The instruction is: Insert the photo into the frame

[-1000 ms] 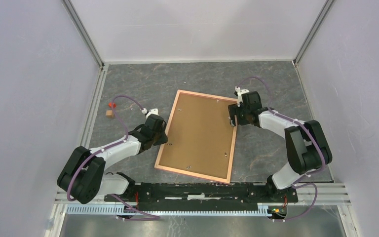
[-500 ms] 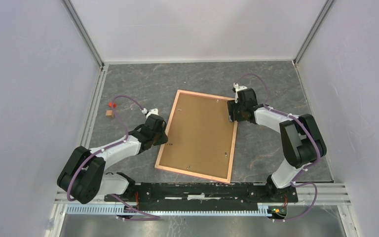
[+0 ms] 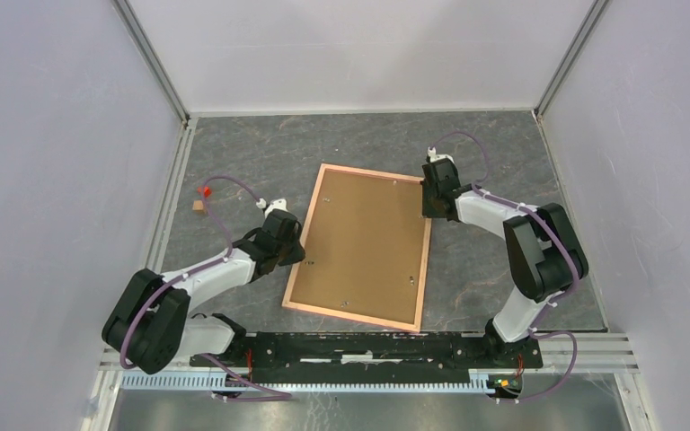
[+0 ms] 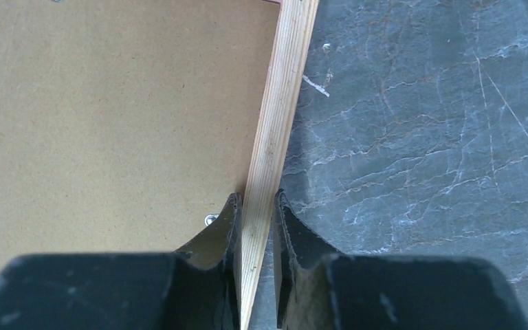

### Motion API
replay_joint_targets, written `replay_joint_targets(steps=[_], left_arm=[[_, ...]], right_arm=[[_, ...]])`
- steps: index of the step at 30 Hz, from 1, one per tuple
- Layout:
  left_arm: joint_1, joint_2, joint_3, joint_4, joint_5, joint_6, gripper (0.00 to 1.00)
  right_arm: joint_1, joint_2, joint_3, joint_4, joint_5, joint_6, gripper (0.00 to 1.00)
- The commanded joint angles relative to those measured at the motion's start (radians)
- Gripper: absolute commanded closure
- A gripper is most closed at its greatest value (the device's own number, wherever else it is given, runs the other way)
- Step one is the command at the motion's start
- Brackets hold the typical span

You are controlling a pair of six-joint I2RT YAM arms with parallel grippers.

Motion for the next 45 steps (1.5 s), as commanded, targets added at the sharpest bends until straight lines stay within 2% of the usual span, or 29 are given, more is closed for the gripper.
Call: replay_joint_targets(steps=[1, 9, 11, 13, 14, 16, 19, 21, 22, 26, 29, 31, 33, 36, 40, 45], left_arm=[[0.000, -0.021, -0.039, -0.023, 0.030, -0.074, 0.98], [-0.001, -0.034, -0.066, 0.001, 0.045, -0.123, 0.98], [-0.001, -0.043, -0.080, -0.001, 0.028, -0.173, 0.98], [-0.001, -0.056, -0.093, 0.005, 0.020, -0.238, 0.98], [-0.001, -0.061, -0.097, 0.007, 0.019, -0.253, 0.98], [-0.001, -0.071, -0.100, 0.006, 0.011, -0.268, 0.98], [-0.001, -0.092, -0.114, 0.012, 0.000, -0.273, 0.98], [-0.001, -0.100, -0.119, 0.019, 0.003, -0.274, 0.98], [0.000, -0.102, -0.120, 0.019, 0.003, -0.274, 0.98], [0.000, -0.108, -0.123, 0.018, 0.008, -0.268, 0.98], [-0.001, -0.114, -0.131, 0.016, 0.005, -0.274, 0.98], [-0.001, -0.117, -0.137, 0.023, 0.004, -0.276, 0.98], [-0.001, -0.112, -0.136, 0.029, 0.008, -0.270, 0.98], [-0.001, -0.109, -0.134, 0.034, 0.009, -0.267, 0.98], [-0.001, -0.110, -0.139, 0.046, 0.009, -0.262, 0.98], [-0.002, -0.117, -0.142, 0.049, 0.007, -0.261, 0.98]], right_arm=[[0.036, 0.050, 0.015, -0.053, -0.032, 0.059, 0.84], [0.046, 0.031, 0.076, -0.109, 0.000, 0.009, 0.86], [0.056, 0.039, 0.108, -0.134, 0.028, -0.045, 0.86], [0.058, 0.045, 0.144, -0.158, 0.050, -0.090, 0.81], [0.056, 0.040, 0.159, -0.168, 0.055, -0.099, 0.76], [0.055, 0.020, 0.187, -0.186, 0.066, -0.101, 0.50], [0.055, 0.002, 0.208, -0.186, 0.055, -0.085, 0.30], [0.051, 0.000, 0.200, -0.171, 0.028, -0.048, 0.19], [0.045, 0.000, 0.187, -0.152, 0.014, -0.017, 0.17], [0.022, -0.003, 0.126, -0.133, 0.085, 0.197, 0.18], [0.023, -0.033, 0.034, -0.014, 0.058, 0.323, 0.18], [0.023, -0.020, 0.036, -0.027, 0.076, 0.392, 0.21], [0.022, 0.022, 0.093, -0.115, 0.112, 0.452, 0.24], [0.025, 0.088, 0.161, -0.240, 0.139, 0.509, 0.30], [0.028, 0.066, 0.097, -0.195, 0.161, 0.551, 0.37], [0.029, 0.034, 0.075, -0.218, 0.234, 0.586, 0.40]])
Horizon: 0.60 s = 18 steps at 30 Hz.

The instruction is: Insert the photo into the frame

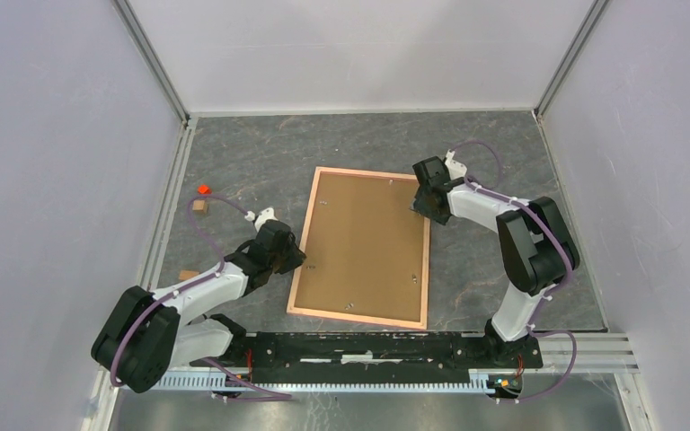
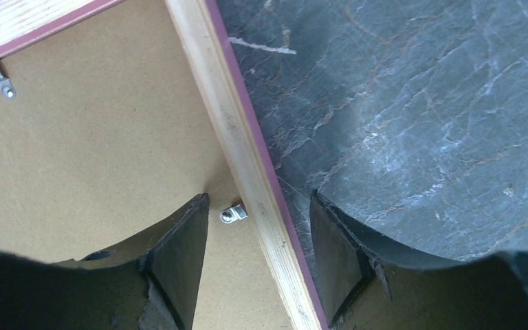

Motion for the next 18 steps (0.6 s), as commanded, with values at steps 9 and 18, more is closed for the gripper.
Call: replay_joint_targets(steps=[9, 18], left_arm=[[-0.007, -0.011, -0.029, -0.012, -0.002, -0.071, 0.98], [-0.006, -0.020, -0.028, -0.022, -0.002, -0.073, 0.98]], right_arm=[[-0.001, -0.039, -0.059, -0.003, 0.046, 0.070, 0.58], [-0.005, -0.080, -0.036, -0.009, 0.108, -0.044, 0.48]])
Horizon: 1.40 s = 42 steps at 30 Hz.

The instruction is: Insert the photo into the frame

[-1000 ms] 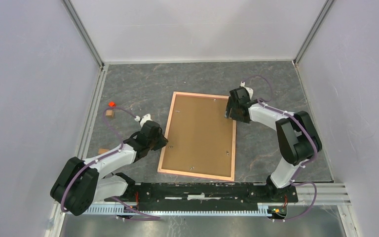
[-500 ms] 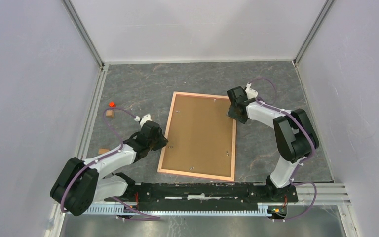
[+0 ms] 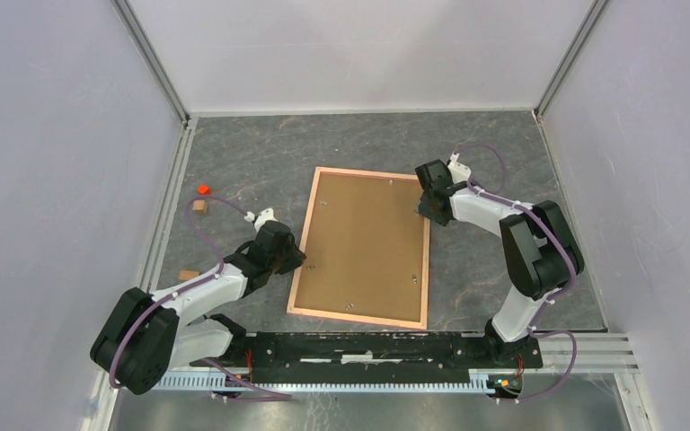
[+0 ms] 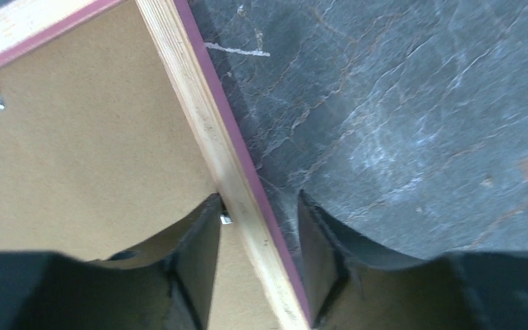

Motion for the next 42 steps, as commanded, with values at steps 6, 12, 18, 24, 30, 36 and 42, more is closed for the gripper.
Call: replay_joint_targets(steps=[6, 12, 18, 24, 30, 36, 42], left_arm=[[-0.004, -0.015, -0.024, -0.045, -0.007, -0.078, 0.98], [-0.004, -0.011, -0.023, -0.042, -0.008, -0.081, 0.98], [-0.004, -0.004, -0.027, -0.051, -0.005, -0.076, 0.98], [-0.004, -0.006, -0.021, -0.056, -0.008, -0.075, 0.98], [-0.004, -0.017, -0.024, -0.063, -0.010, -0.077, 0.98], [-0.004, -0.016, -0.025, -0.063, -0.011, -0.074, 0.98], [-0.004, -0.014, -0.024, -0.065, -0.012, -0.073, 0.98]], right_arm=[[0.035, -0.186, 0.088, -0.048, 0.036, -0.639, 0.23], [0.213, -0.307, -0.050, -0.150, -0.080, -0.785, 0.10], [0.266, -0.455, -0.220, -0.114, -0.233, -0.634, 0.07], [0.272, -0.452, -0.308, -0.128, -0.281, -0.486, 0.17], [0.293, -0.478, -0.379, -0.088, -0.317, -0.418, 0.33], [0.309, -0.492, -0.409, -0.103, -0.261, -0.410, 0.37], [0.311, -0.472, -0.414, -0.100, -0.215, -0.392, 0.50]])
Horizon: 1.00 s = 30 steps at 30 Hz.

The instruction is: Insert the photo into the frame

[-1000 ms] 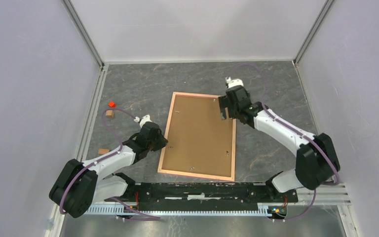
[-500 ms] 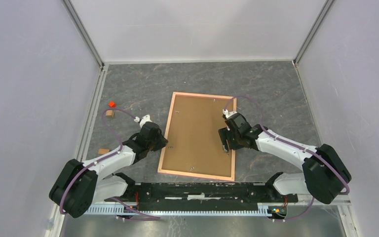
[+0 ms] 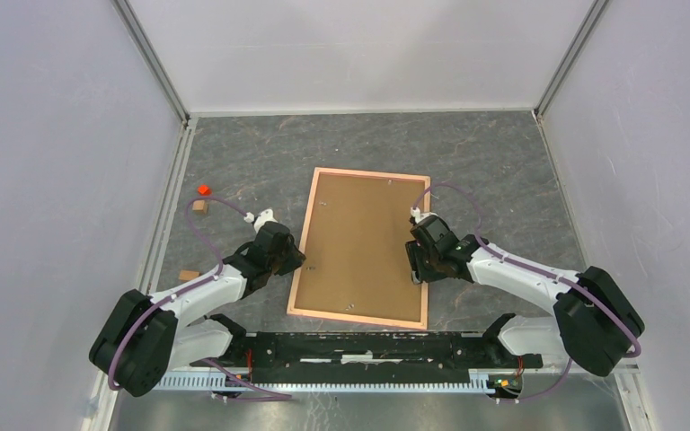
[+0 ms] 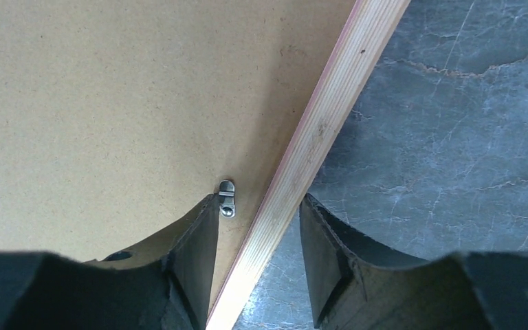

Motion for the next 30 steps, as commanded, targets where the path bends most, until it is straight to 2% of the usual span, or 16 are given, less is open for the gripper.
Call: replay_joint_targets(steps=[1, 5, 9, 15, 19, 20, 22, 23, 27, 30], left_arm=[[-0.003, -0.001, -0.019, -0.056, -0.011, -0.071, 0.98], [-0.003, 0.005, -0.015, -0.053, -0.010, -0.071, 0.98], [-0.003, 0.008, -0.014, -0.054, -0.007, -0.068, 0.98], [-0.003, 0.013, -0.008, -0.053, -0.005, -0.065, 0.98], [-0.003, 0.016, -0.006, -0.049, -0.001, -0.067, 0.98], [-0.003, 0.016, -0.004, -0.049, -0.001, -0.066, 0.98], [-0.003, 0.018, -0.003, -0.049, 0.000, -0.066, 0.98], [-0.003, 0.017, -0.003, -0.049, 0.001, -0.066, 0.98], [-0.004, 0.019, -0.006, -0.048, 0.002, -0.066, 0.98], [-0.002, 0.015, -0.006, -0.051, 0.002, -0.066, 0.98]], right_arm=[[0.007, 0.002, -0.009, 0.024, 0.059, 0.032, 0.51], [0.009, 0.019, -0.005, 0.026, 0.065, 0.060, 0.59], [0.025, 0.025, -0.021, 0.017, 0.057, 0.138, 0.81], [0.095, 0.035, -0.056, 0.090, 0.043, 0.232, 1.00], [0.122, 0.054, -0.047, 0.091, 0.080, 0.238, 1.00], [0.126, 0.060, -0.039, 0.086, 0.086, 0.230, 0.95], [0.140, 0.078, -0.021, 0.056, 0.112, 0.221, 0.77], [0.150, 0.089, -0.014, 0.045, 0.121, 0.216, 0.74], [0.172, 0.109, -0.014, 0.026, 0.134, 0.207, 0.68], [0.181, 0.112, -0.020, 0.027, 0.133, 0.209, 0.67]])
